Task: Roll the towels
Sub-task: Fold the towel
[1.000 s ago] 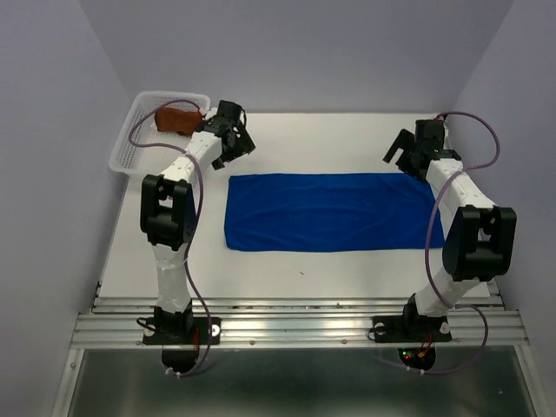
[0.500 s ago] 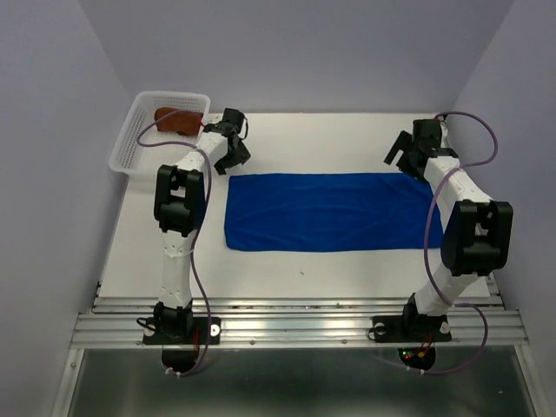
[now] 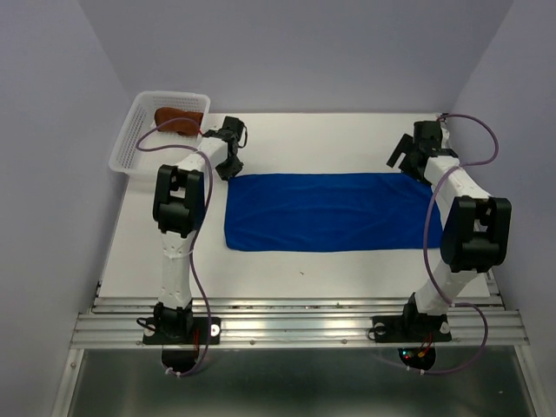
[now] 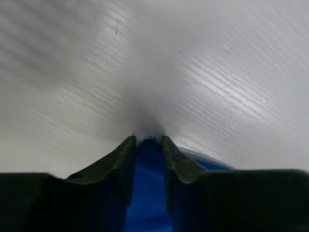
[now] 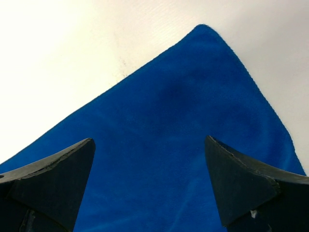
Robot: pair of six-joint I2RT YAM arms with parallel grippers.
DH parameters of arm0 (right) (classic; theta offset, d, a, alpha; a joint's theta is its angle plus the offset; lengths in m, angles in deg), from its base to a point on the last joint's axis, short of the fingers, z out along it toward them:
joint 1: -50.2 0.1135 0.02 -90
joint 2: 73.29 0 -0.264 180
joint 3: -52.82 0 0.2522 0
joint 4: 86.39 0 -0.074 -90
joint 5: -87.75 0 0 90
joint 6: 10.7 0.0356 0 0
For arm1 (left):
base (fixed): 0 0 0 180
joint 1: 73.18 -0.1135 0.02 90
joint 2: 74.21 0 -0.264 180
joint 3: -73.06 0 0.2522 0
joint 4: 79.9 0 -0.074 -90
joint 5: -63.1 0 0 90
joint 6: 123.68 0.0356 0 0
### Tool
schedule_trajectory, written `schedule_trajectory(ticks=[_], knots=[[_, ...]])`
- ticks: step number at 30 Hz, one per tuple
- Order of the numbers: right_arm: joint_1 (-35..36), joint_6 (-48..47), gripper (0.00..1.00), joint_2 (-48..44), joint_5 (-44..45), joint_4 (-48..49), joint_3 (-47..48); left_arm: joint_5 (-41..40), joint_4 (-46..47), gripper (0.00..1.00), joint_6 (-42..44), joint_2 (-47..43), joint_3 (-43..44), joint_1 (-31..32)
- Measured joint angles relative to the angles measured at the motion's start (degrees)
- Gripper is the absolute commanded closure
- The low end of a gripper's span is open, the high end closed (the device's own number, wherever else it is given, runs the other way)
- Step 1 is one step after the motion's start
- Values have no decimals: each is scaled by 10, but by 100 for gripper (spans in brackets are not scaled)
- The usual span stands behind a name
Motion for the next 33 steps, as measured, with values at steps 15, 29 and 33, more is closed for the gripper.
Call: schedule_trajectory(ticks=[15, 29, 33], knots=[[-65, -38, 0, 66, 20, -11, 67, 7, 64, 100, 9, -37, -65, 4], [-81, -87, 7, 210, 29, -29, 217, 3, 106, 100, 32, -80, -97, 5], [-81, -89, 24, 232, 32, -34, 231, 3, 107, 100, 35, -83, -100, 5]])
